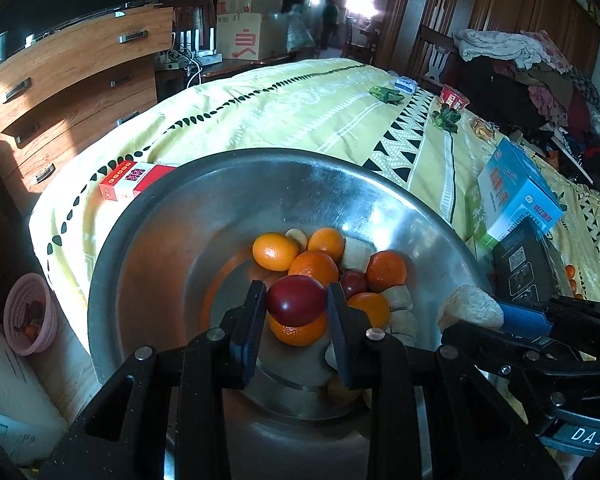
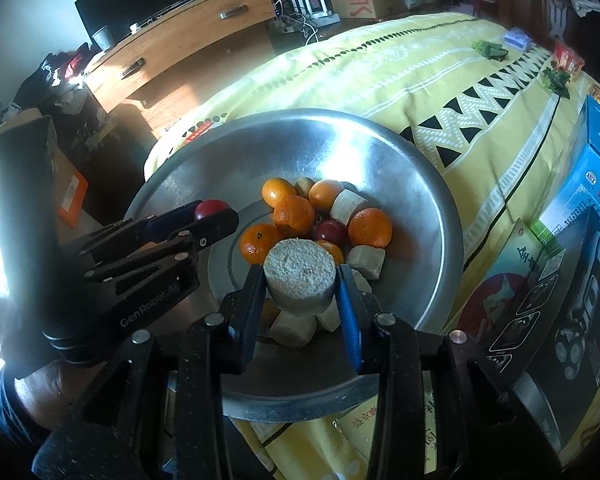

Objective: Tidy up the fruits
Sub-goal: 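Carry the red plum and beige slice over the steel bowl with both tools, then open both tools to drop the plum and slice into the bowl, then move both open tools back to the fruit pile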

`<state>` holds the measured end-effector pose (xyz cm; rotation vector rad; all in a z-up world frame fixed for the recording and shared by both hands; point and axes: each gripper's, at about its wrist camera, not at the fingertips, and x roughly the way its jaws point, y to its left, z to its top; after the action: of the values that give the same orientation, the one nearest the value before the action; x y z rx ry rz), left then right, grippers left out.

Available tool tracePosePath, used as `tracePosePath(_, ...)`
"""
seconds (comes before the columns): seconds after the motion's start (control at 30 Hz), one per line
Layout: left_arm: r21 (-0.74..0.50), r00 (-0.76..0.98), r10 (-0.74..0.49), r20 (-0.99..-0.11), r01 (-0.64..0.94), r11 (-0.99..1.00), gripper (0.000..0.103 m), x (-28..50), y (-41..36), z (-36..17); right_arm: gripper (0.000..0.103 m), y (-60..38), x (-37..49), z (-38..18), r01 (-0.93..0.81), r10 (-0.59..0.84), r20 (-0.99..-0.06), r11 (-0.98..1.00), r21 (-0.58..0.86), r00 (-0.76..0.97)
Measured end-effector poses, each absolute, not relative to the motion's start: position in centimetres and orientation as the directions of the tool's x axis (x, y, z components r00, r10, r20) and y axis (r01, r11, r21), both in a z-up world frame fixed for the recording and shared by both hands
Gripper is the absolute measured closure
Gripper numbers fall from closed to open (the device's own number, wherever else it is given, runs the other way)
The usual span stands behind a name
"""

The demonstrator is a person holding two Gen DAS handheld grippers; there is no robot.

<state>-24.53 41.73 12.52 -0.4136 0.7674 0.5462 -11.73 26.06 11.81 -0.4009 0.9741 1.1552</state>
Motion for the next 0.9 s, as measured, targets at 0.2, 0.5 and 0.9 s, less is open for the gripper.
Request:
tracePosePath(0.2,-0.151,0.589,0.321,-0.742,-0.613,0.775,0.057,-24.7,42.0,12.5,0.067,26.2,-11.8,11.4,-0.895,0.574,-0.816,0.396,0.203,0.069)
tracePosePath(0.5,-0.139,0.574,0.342,-0.744,-0.633,0.762,0.048,-24.9,42.1,12.5,0.038,26.1,-11.8,11.5,-0.891,0.570,-0.818,0.409,0.195,0.082)
tracePosePath(0.9,-0.105,0.566,0.375,-0.734,-0.641,0.761,0.043,-25.0,41.1,13.6,0.031,22.7,-13.8,15.7,-0.911,0.671,-0.725,0.380,0.159,0.154)
